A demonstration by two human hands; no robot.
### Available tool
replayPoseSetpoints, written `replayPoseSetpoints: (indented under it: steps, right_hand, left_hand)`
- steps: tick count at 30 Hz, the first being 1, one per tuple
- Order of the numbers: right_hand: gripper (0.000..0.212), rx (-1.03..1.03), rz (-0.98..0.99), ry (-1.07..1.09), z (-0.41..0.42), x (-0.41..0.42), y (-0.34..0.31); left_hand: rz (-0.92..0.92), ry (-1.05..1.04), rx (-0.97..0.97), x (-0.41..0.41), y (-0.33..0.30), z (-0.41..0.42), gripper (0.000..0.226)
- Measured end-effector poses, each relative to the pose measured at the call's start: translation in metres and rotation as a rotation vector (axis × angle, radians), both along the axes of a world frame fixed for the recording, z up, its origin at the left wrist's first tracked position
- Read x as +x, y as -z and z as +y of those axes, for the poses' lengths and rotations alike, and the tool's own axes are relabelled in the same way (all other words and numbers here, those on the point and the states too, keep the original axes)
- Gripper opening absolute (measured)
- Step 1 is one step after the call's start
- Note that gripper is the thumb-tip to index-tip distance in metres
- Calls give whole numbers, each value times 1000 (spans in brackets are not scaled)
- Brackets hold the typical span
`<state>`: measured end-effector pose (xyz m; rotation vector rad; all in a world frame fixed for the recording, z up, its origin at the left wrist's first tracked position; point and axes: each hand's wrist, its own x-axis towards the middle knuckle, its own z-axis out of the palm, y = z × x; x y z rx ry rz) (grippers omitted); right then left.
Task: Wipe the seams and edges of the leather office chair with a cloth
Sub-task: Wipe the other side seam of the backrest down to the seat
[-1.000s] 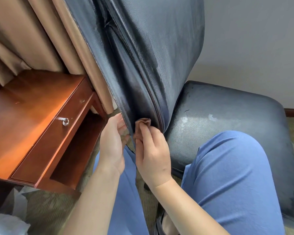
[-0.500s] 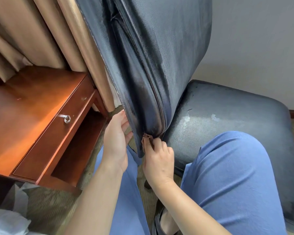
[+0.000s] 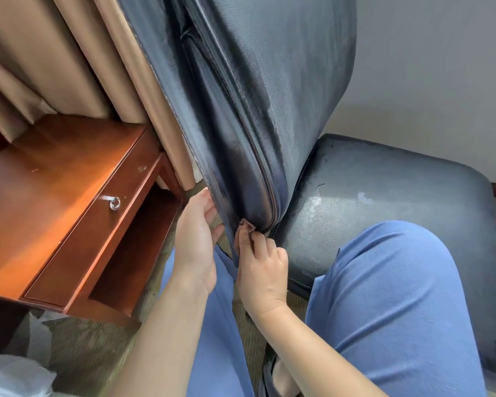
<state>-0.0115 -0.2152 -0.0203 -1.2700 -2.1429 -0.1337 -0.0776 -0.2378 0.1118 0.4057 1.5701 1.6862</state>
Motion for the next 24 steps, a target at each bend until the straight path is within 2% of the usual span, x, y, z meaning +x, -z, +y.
replayPoseSetpoints:
  steps: [5,8,12,18,24]
  right_hand:
    - [54,-2,-88,-21,5,7,0]
    - [59,-74,-144,-57,5,9,-2]
    - [49,-84,0,-54,4,9,-9]
    - [40,147,277,-36,6,2,-51]
    - [51,104,147,-50,8,-8,-31]
  left_hand:
    - [-8,7,-10,-1,3,2,22]
    - [-8,4,-9,1,1,2,22]
    - [-26,18,3,1,1,0,23]
    - [-21,43,45,3,0,-2,30]
    - [-16,42,17,-3,2,0,26]
